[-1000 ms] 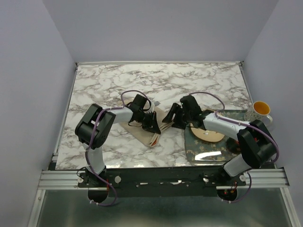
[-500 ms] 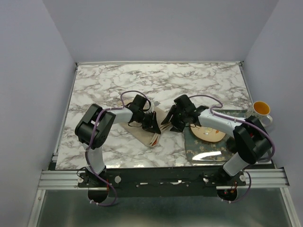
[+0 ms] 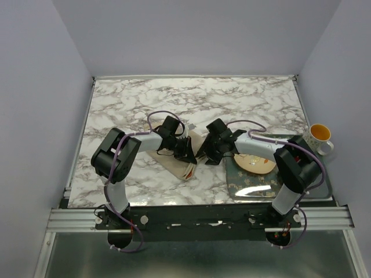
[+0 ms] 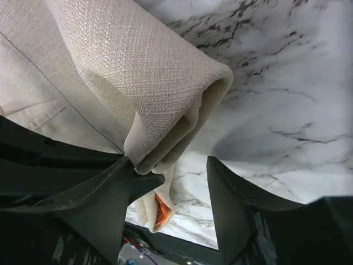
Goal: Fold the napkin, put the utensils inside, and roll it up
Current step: Roll the napkin with the utensil
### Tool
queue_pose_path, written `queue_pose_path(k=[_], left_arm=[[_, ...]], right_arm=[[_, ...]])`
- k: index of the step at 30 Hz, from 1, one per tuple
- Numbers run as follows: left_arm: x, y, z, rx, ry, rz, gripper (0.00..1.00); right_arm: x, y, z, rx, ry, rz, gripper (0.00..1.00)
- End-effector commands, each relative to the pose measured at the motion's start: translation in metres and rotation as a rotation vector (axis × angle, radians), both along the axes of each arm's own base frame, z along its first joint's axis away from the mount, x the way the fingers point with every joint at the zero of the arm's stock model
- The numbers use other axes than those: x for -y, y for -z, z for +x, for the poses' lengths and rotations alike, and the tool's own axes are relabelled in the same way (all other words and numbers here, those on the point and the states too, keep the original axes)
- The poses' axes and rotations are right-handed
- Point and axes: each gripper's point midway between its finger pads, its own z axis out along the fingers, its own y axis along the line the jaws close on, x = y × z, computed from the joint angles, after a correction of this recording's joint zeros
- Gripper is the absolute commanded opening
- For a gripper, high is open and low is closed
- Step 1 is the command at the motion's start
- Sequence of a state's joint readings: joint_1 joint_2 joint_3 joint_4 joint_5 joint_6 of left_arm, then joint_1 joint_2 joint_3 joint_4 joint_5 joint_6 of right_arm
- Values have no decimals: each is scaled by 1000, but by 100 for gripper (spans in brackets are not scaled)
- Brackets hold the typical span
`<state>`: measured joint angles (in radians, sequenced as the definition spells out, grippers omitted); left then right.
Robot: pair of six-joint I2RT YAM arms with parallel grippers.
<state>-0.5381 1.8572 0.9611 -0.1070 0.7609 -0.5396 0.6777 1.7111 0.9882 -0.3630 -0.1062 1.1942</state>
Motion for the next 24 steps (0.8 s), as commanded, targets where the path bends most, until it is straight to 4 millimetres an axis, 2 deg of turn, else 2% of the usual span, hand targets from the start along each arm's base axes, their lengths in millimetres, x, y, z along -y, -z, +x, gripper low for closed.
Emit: queue_pose_path(k=[1,6,17,24], left_arm=[[0,-7,-4,26,6,-4,0],[1,-7,-5,25,16,-9,0],[4,-8,-8,23,34,-9,0],[5,-11,-8,95,56,63,0]], right_arm=[[-5,6,-7,-46,63,-11,62],[-3,11,-2,-44,108,-34,52],[-14,21,8,-52,124,-56,50],[-5,26,-1,-81,157,-88,22]])
